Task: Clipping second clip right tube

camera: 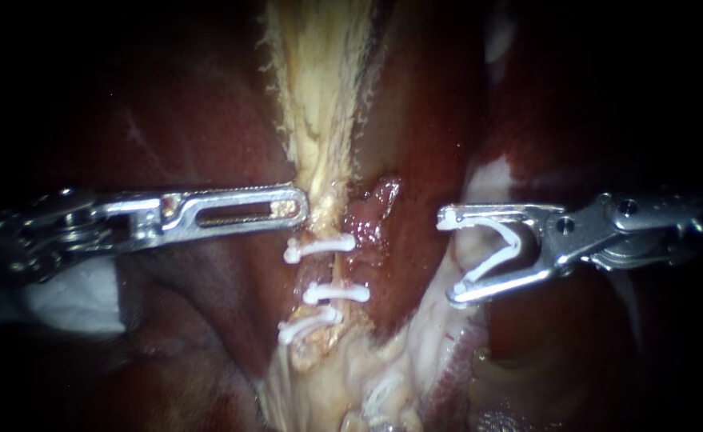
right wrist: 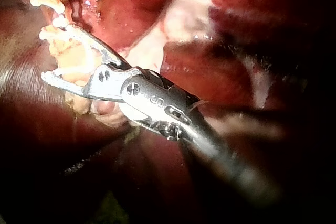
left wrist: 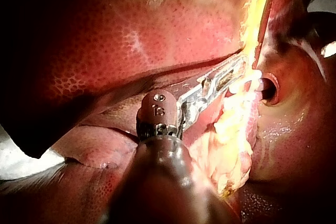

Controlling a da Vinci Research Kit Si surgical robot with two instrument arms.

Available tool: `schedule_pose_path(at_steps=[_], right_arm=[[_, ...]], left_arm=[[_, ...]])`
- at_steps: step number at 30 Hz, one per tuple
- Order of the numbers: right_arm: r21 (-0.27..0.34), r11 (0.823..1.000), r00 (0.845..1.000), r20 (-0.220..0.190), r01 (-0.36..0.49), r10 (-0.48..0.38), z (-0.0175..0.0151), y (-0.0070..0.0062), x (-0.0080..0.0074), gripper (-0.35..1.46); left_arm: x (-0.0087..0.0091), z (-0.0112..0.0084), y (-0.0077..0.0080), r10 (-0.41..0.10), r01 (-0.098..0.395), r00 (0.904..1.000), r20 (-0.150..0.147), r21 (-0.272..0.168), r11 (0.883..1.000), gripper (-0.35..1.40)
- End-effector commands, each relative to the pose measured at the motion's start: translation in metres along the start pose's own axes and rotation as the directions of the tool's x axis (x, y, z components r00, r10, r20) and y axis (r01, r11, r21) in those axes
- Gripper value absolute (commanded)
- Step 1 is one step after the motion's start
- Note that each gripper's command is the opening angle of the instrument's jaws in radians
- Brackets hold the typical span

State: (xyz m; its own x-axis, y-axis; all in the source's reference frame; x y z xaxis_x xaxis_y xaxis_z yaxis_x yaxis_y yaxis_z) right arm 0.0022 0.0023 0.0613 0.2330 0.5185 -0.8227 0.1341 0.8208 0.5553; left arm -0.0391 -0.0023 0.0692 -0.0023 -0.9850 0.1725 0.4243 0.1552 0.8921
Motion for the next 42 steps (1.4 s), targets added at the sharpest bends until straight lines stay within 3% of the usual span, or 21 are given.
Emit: schedule_pose_path(at_steps=[1, 5, 10, 16, 21, 24, 33, 42], right_arm=[[0.000, 1.000, 1.000, 0.000, 0.000, 0.000, 0.0000, 0.0000, 0.0000, 0.60], [0.000, 1.000, 1.000, 0.000, 0.001, -0.001, 0.0001, 0.0000, -0.0001, 0.60], [0.009, 1.000, 1.000, 0.002, 0.012, -0.012, 0.0015, -0.0002, -0.0017, 0.60], [0.028, 1.000, 1.000, 0.005, -0.009, 0.008, 0.0047, 0.0004, -0.0050, 0.60], [0.037, 0.998, 0.999, 0.011, -0.042, 0.042, 0.0081, 0.0013, -0.0079, 0.60], [0.030, 0.998, 0.998, 0.010, -0.063, 0.063, 0.0103, 0.0024, -0.0094, 0.60], [0.019, 0.996, 0.996, 0.028, -0.083, 0.083, 0.0145, 0.0052, -0.0115, 0.60], [0.044, 0.994, 0.994, 0.033, -0.102, 0.101, 0.0187, 0.0061, -0.0121, 0.60]], left_arm=[[0.0000, -0.0001, -0.0001, 0.000, 0.000, 1.0000, 0.000, 0.000, 1.000, -0.35], [-0.0001, -0.0004, -0.0002, -0.001, 0.001, 1.0000, -0.002, 0.002, 1.000, -0.35], [-0.0008, -0.0024, -0.0005, -0.005, 0.005, 1.0000, -0.001, 0.000, 1.000, -0.35], [-0.0015, -0.0059, -0.0012, -0.012, 0.012, 0.9999, 0.011, -0.005, 1.000, -0.35], [-0.0018, -0.0080, -0.0026, -0.020, 0.020, 0.9995, 0.025, 0.000, 1.000, -0.35], [-0.0016, -0.0083, -0.0035, -0.022, 0.022, 0.9993, 0.029, 0.000, 1.000, -0.35], [-0.0011, -0.0084, -0.0045, -0.024, 0.024, 0.9990, 0.038, -0.004, 1.000, -0.35], [-0.0011, -0.0084, -0.0045, -0.024, 0.024, 0.9990, 0.038, -0.005, 1.000, -0.35]])
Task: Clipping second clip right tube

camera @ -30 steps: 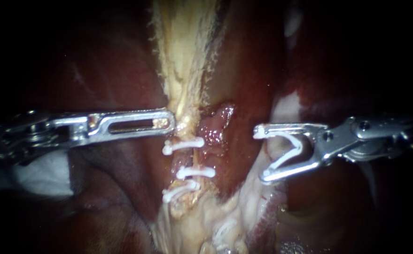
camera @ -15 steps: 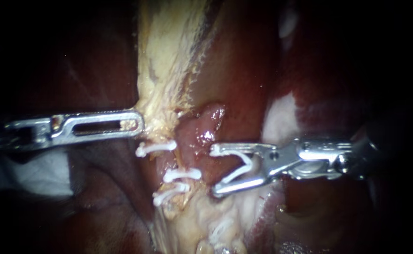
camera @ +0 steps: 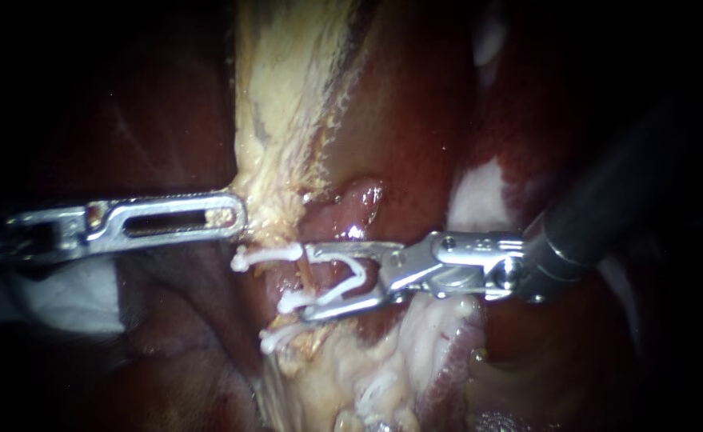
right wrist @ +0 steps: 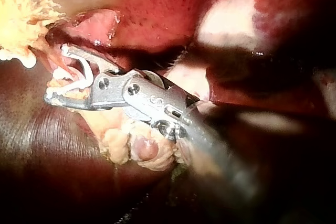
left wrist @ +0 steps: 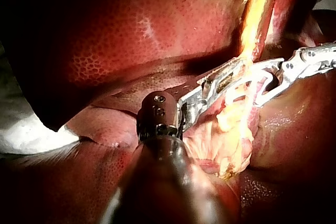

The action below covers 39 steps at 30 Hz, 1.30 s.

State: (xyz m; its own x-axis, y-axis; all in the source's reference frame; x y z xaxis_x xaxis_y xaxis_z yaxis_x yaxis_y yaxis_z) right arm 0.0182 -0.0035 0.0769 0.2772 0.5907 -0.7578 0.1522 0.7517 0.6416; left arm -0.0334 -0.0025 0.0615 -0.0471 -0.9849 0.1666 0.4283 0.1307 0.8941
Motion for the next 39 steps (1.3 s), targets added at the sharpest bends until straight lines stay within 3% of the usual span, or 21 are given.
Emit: schedule_pose_path(at_steps=[1, 8, 18, 27, 30, 32, 33, 35, 39], right_arm=[[0.001, 1.000, 1.000, 0.000, -0.004, 0.004, 0.0003, 0.0001, 0.0000, 0.60], [0.027, 1.000, 1.000, 0.004, -0.004, 0.004, 0.0016, -0.0002, 0.0000, 0.60], [0.161, 0.986, 0.999, -0.006, -0.030, 0.031, 0.0028, -0.0034, 0.0008, 0.53], [0.164, 0.984, 0.998, -0.001, -0.064, 0.065, 0.0031, -0.0032, 0.0009, 0.46], [0.140, 0.983, 0.993, -0.002, -0.117, 0.118, 0.0029, -0.0029, 0.0008, 0.25], [0.105, 0.981, 0.986, 0.020, -0.165, 0.163, 0.0026, -0.0027, 0.0007, -0.22], [0.083, 0.982, 0.985, 0.044, -0.171, 0.167, 0.0025, -0.0025, 0.0008, -0.35], [0.049, 0.984, 0.982, 0.088, -0.171, 0.166, 0.0021, -0.0023, 0.0010, -0.35], [0.029, 0.984, 0.981, 0.093, -0.174, 0.170, 0.0015, -0.0022, 0.0012, -0.35]], left_arm=[[0.0000, 0.0000, 0.0000, 0.000, 0.000, 1.0000, 0.000, 0.000, 1.000, -0.35], [0.0001, 0.0000, -0.0002, 0.000, 0.000, 1.0000, -0.002, 0.001, 1.000, -0.35], [0.0001, 0.0000, -0.0001, 0.000, 0.000, 1.0000, -0.002, 0.002, 1.000, -0.35], [0.0000, 0.0000, 0.0000, 0.000, 0.000, 1.0000, -0.002, 0.002, 1.000, -0.35], [0.0000, 0.0000, 0.0000, 0.000, 0.000, 1.0000, -0.002, 0.002, 1.000, -0.35], [0.0000, 0.0000, 0.0000, 0.000, 0.000, 1.0000, -0.002, 0.002, 1.000, -0.35], [0.0000, 0.0000, 0.0000, 0.000, 0.000, 1.0000, -0.002, 0.002, 1.000, -0.35], [0.0000, 0.0000, 0.0000, 0.000, 0.000, 1.0000, -0.002, 0.002, 1.000, -0.35], [0.0000, 0.0000, 0.0000, 0.000, 0.000, 1.0000, -0.002, 0.002, 1.000, -0.35]])
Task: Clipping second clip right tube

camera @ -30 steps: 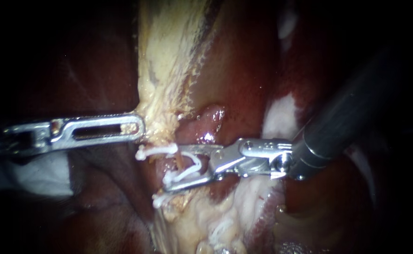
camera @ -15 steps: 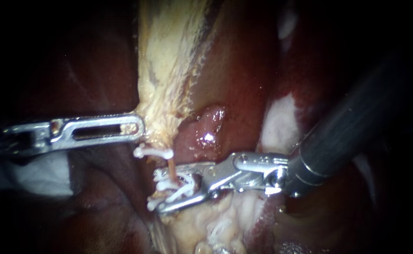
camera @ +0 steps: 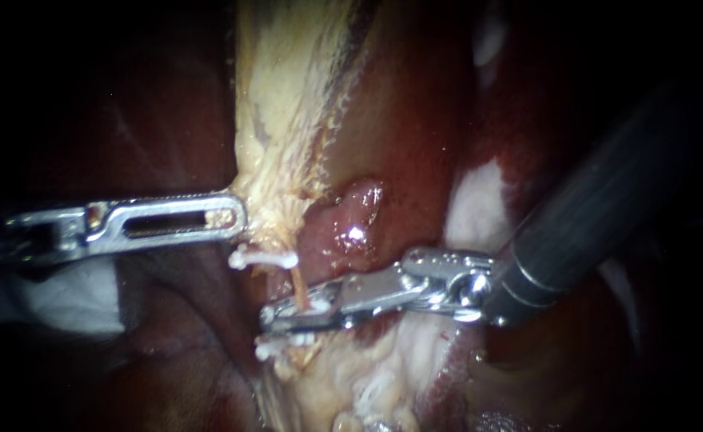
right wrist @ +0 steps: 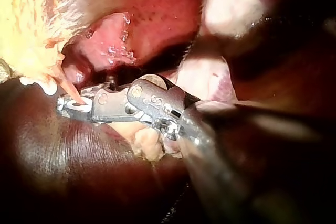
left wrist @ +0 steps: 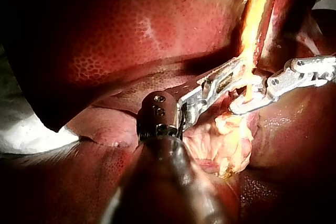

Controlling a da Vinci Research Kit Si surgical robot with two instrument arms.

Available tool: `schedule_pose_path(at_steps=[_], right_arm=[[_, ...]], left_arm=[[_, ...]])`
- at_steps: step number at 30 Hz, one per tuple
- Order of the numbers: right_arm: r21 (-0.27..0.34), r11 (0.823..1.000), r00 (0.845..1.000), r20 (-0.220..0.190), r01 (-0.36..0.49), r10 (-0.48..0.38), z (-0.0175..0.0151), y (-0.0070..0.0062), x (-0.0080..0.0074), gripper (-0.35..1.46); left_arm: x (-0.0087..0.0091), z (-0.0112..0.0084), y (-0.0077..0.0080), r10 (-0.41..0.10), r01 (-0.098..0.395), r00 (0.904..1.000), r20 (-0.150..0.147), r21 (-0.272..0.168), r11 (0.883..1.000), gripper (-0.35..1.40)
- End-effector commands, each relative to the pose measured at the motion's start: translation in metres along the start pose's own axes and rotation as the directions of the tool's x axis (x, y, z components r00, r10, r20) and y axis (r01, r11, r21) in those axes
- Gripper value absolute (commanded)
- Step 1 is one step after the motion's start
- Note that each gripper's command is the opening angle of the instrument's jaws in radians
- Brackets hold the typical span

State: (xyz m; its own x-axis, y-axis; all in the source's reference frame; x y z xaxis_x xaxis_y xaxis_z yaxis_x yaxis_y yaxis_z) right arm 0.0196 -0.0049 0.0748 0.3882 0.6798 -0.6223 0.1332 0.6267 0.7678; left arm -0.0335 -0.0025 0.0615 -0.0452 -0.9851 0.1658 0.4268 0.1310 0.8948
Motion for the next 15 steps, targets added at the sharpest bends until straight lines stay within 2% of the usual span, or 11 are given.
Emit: schedule_pose_path(at_steps=[1, 15], right_arm=[[-0.007, 1.000, 1.000, -0.003, 0.001, -0.001, 0.0000, 0.0000, 0.0000, -0.35], [-0.006, 1.000, 1.000, -0.002, 0.001, -0.001, -0.0001, -0.0002, -0.0001, -0.35]], left_arm=[[0.0000, 0.0000, 0.0000, 0.000, 0.000, 1.0000, 0.000, 0.000, 1.000, -0.35], [-0.0001, 0.0002, 0.0001, 0.000, 0.000, 1.0000, 0.000, 0.000, 1.000, -0.35]])
